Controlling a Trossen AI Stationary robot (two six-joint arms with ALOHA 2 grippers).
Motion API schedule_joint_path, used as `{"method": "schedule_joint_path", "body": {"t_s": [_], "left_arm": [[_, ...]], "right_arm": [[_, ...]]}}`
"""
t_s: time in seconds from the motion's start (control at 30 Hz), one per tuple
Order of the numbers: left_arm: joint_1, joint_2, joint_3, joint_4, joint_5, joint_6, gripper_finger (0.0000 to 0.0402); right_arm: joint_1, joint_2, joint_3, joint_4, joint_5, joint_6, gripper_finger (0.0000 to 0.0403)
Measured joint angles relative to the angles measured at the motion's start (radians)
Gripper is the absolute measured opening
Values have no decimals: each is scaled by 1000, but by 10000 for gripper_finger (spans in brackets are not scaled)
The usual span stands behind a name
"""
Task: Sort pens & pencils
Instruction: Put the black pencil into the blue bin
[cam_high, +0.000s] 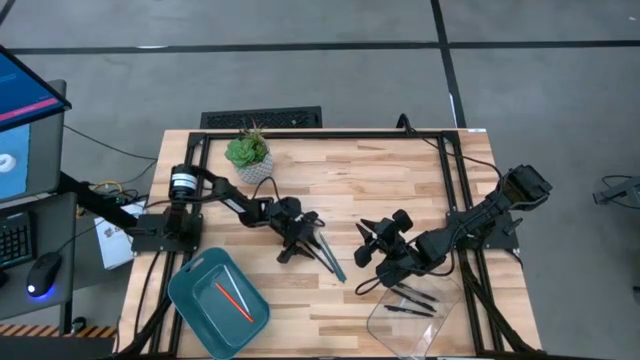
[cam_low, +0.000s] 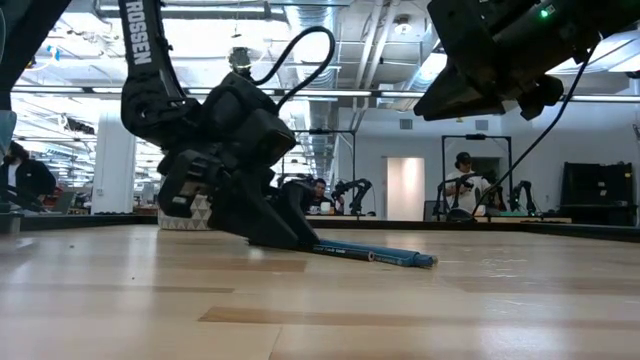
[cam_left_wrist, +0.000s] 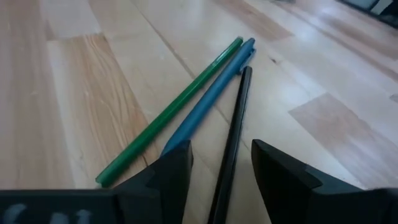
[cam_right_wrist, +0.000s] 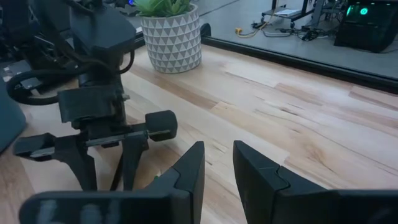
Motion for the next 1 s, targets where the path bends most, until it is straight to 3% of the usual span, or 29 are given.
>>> {"method": "schedule_joint_path", "body": {"t_s": [0.33,0.53,1.0], "left_arm": [[-18,2,-3,-2,0,-7,164],[-54,2,-3,6,-48,-8,147],[-80,3,-18,19,-41,-59,124]], "right_arm": [[1,0,0,0,-2,2,107],[1,0,0,0,-2,1,107],[1,0,0,0,-2,1,107]]}}
